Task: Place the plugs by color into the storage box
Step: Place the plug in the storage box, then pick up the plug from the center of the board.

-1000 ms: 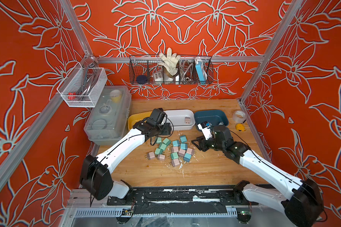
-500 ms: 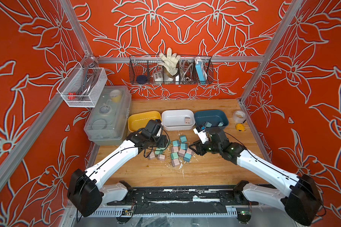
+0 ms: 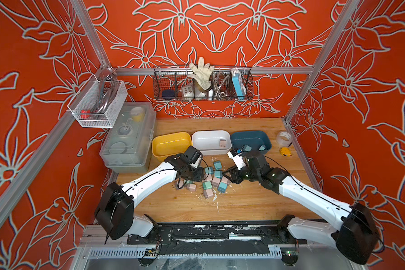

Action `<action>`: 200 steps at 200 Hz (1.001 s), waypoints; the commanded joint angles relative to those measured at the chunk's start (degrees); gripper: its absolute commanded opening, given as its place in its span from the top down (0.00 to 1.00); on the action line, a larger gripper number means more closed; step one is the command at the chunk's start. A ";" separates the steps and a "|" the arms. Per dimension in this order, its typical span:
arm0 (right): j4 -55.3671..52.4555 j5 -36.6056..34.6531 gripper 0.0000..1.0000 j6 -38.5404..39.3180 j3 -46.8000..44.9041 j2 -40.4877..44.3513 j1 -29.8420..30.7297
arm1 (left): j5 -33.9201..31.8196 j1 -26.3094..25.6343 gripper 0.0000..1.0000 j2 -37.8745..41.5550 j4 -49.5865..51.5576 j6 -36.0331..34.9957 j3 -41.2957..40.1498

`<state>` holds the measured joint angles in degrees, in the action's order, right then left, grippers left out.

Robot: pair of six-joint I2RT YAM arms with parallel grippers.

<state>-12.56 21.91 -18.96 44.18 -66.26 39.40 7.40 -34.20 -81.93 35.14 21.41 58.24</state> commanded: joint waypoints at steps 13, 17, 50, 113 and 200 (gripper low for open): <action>0.05 -0.91 0.51 0.76 1.08 0.31 0.42 | 0.84 -0.19 0.49 -1.49 -1.61 0.00 1.97; -0.12 -1.04 0.51 0.85 1.00 0.33 0.42 | 1.50 -0.17 0.49 -2.03 -1.77 0.51 1.97; -0.97 -2.46 0.48 1.55 0.23 1.28 0.42 | 5.25 -1.56 0.47 -6.75 -2.39 2.79 1.88; -2.09 -5.48 0.43 2.94 -0.65 2.70 0.42 | 1.87 -5.64 0.39 -13.11 -3.14 3.88 1.53; -1.67 -6.36 0.43 2.08 -2.61 3.43 0.42 | -0.61 -7.03 0.34 -18.20 -4.55 4.03 2.03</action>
<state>-14.17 16.56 -17.06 42.26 -63.57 39.44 8.21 -40.82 -98.52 30.30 25.36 59.68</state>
